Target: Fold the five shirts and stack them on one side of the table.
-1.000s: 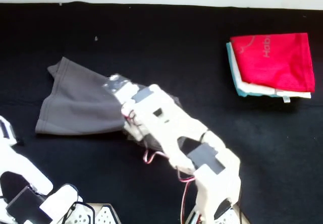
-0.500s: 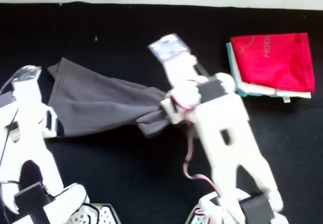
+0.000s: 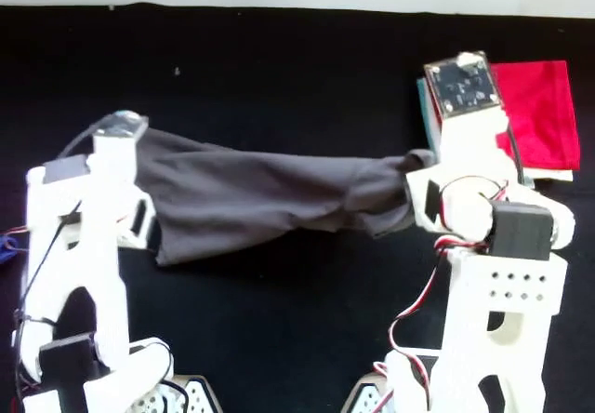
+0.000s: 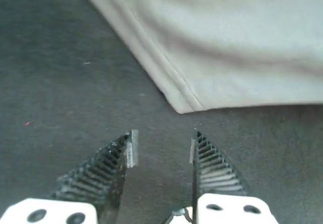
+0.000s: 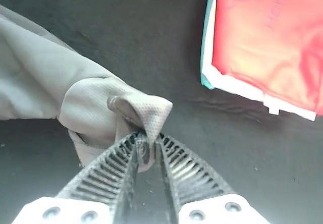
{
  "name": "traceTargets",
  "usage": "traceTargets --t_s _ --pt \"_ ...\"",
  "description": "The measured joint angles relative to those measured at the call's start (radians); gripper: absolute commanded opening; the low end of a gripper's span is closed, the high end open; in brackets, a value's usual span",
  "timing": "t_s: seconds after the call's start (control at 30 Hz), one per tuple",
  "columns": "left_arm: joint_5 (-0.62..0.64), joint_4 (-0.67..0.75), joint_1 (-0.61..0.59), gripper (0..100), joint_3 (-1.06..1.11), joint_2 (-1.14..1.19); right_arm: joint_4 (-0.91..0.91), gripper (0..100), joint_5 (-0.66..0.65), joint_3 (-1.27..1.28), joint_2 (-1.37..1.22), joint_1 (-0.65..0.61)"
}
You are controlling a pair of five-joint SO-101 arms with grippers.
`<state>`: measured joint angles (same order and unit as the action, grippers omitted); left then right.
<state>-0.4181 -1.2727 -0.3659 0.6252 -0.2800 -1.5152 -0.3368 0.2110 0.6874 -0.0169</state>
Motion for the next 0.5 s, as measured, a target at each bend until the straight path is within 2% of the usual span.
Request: traceTargets --t_s 0.13,0.27,0.5 --pt "0.000 0.011 0.098 18 0.061 0.000 0.086 0.6 0.000 0.107 0.002 0.006" --pt "0.000 0.100 0.213 18 0.123 0.000 0.133 0.6 0.000 0.176 0.000 0.006" --pt "0.000 0.327 0.235 18 0.183 0.000 0.137 0.6 0.000 0.183 0.003 0.078"
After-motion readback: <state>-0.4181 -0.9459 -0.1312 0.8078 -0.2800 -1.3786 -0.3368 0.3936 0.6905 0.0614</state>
